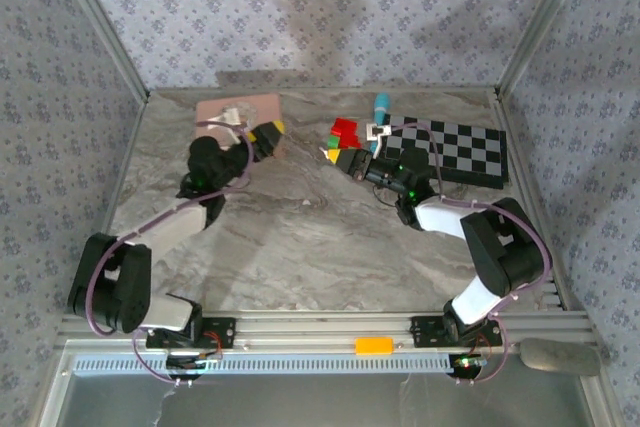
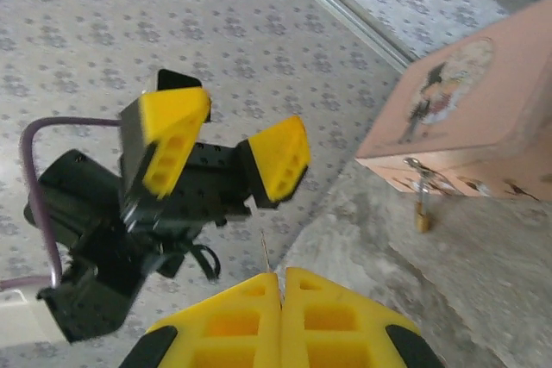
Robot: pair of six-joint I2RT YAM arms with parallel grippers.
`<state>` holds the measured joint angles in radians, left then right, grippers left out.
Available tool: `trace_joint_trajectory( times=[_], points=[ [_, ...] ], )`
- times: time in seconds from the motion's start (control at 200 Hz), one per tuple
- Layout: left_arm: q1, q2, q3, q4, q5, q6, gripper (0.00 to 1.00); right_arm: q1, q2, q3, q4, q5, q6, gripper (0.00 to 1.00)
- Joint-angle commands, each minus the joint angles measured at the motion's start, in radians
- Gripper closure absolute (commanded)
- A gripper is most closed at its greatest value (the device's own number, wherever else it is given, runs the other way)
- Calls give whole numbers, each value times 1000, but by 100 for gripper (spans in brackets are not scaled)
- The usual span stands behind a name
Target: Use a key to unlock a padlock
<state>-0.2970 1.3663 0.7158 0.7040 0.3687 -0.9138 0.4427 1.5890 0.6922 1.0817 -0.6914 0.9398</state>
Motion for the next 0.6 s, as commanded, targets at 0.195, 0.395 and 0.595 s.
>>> trace_joint_trajectory(
  times=[0.195, 0.395, 0.595],
  points=[
    [218, -63, 26, -644, -77, 227, 21, 43, -168, 72, -631, 184, -446, 100],
    [221, 21, 137, -849, -181, 436, 28, 111, -188, 172, -920, 318, -650, 100],
    [222, 196, 248, -897, -205, 589, 40, 124, -181, 190, -940, 319, -656, 100]
  ],
)
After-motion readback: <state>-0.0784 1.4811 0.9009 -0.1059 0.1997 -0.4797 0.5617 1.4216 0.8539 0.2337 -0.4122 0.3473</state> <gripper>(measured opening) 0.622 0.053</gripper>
